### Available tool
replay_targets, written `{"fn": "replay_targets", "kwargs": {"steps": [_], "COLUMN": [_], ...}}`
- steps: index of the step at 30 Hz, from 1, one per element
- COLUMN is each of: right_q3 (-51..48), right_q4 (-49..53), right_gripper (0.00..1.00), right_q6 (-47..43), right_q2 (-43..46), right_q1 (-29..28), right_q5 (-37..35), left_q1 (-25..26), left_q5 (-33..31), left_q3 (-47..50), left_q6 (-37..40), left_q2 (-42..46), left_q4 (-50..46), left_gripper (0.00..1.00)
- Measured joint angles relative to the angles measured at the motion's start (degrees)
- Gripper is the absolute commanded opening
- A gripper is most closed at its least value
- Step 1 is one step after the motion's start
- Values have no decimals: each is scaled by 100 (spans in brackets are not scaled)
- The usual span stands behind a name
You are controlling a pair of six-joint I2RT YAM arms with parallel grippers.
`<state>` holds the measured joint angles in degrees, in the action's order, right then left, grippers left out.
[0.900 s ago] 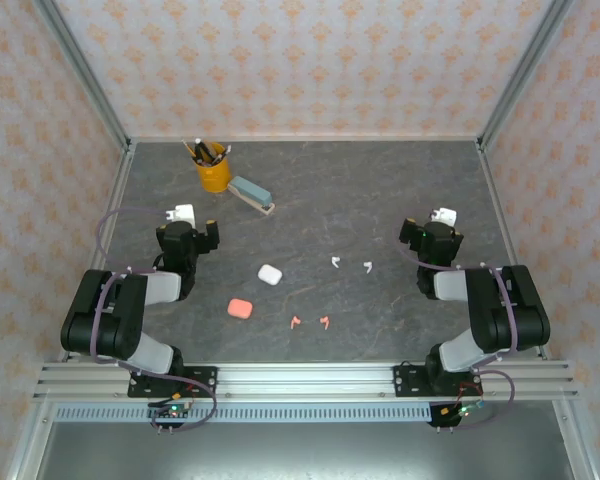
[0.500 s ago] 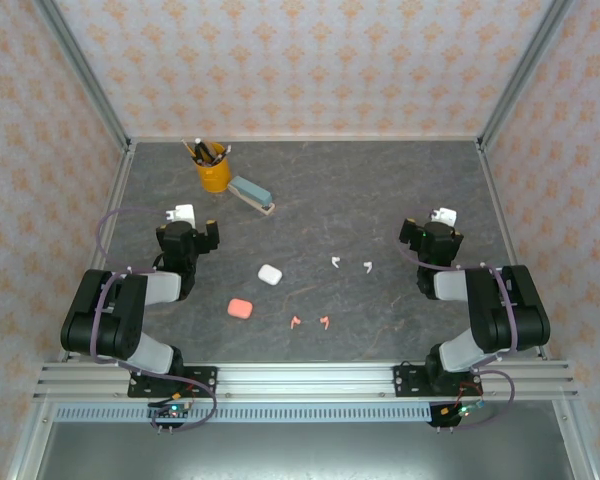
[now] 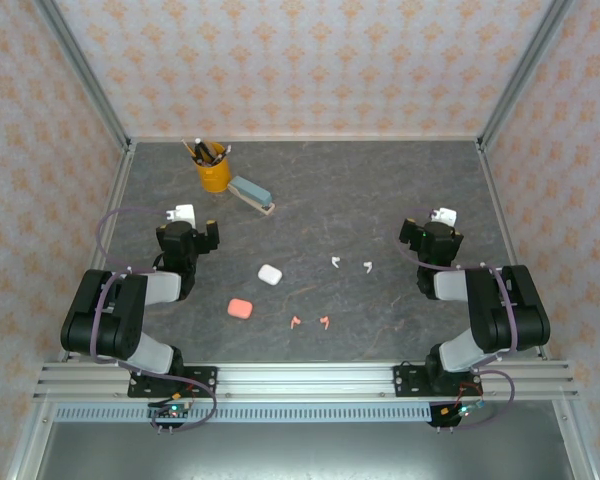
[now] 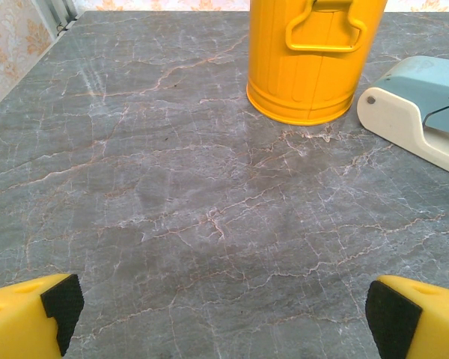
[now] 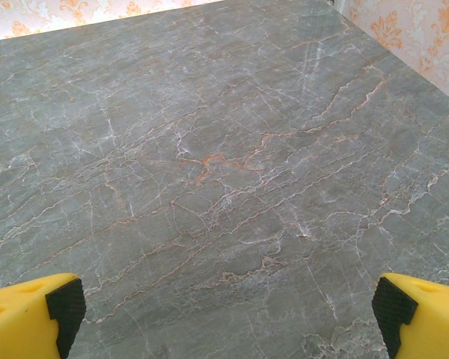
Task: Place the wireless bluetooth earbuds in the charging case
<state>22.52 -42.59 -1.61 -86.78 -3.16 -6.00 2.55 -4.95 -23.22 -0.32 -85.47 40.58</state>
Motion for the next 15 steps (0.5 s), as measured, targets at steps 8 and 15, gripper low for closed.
{"fn": "replay_targets", "kwargs": {"steps": [8,15], "right_q3": [0,0], "right_q4": [0,0], "right_gripper": [100,100], "right_q6": [0,0], "right_q2": [0,0], "right_q1": [0,0], "right_q5": [0,0], "left_q1": [0,0], "left_q5": [0,0], "left_q3": [0,0], "left_q6": [0,0], "left_q2": [2,0], "left_q4": [0,0], "left_gripper": [100,99]}}
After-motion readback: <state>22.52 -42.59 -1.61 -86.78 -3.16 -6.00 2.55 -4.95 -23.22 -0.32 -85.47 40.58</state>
